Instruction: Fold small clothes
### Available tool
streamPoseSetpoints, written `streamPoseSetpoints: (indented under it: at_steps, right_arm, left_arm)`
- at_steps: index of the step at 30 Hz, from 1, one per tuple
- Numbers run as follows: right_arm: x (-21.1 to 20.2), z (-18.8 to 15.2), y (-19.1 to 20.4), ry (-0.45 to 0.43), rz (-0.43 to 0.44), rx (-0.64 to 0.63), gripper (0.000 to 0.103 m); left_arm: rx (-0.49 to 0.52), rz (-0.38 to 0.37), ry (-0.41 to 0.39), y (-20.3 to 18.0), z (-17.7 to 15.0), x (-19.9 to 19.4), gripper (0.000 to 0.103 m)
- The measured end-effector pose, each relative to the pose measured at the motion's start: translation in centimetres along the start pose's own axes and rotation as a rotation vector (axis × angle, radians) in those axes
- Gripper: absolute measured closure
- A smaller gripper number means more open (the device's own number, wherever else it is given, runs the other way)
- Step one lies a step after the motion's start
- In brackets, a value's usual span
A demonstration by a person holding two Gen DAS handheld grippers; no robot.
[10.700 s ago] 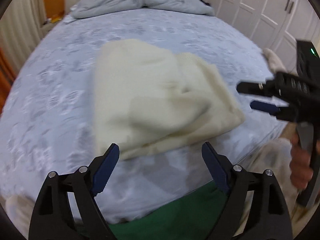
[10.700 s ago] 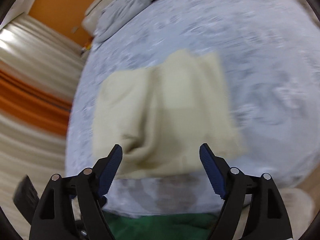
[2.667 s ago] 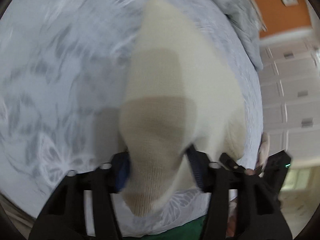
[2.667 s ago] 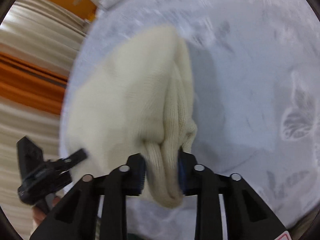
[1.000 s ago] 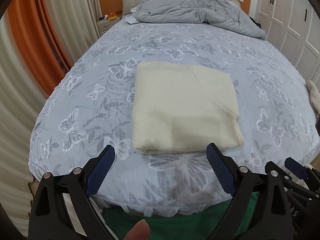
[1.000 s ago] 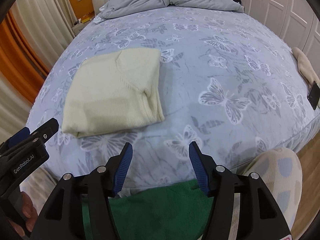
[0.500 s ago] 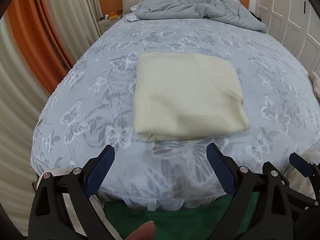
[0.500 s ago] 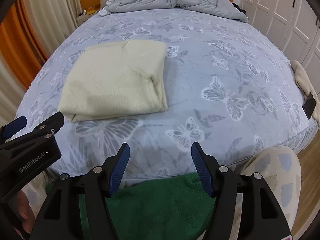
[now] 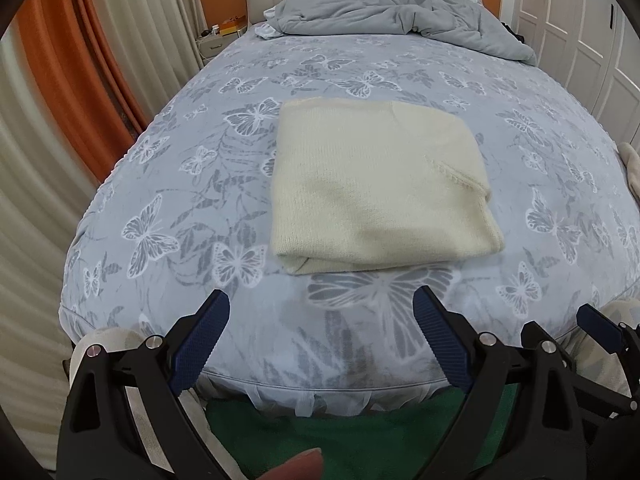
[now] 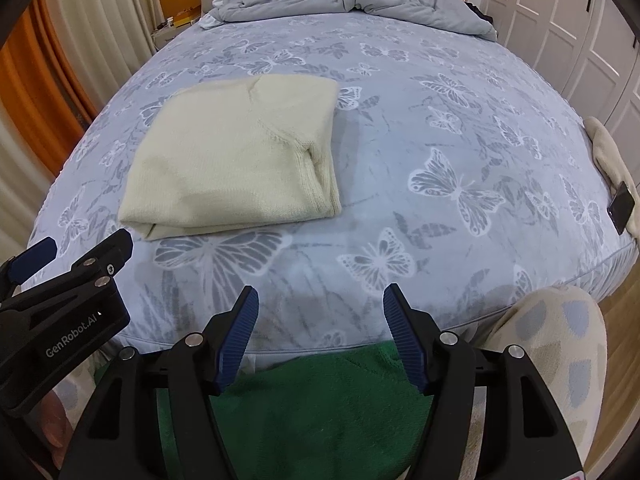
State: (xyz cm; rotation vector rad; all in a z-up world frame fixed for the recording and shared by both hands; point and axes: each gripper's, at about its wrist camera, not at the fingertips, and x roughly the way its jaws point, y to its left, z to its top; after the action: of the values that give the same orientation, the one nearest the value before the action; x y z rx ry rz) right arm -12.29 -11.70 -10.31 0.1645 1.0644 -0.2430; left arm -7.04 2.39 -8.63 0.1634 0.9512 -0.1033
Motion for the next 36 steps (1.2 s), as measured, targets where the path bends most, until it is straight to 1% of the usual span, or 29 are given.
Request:
streamPoseSetpoints:
  at_steps: [36]
  right_arm:
    - [0.22,-0.14,0.43,0.007,0.007,0.004,0.040]
  left_arm:
    - [0.004,0.002,0.021,0.00,-0.38,0.77,0.012]
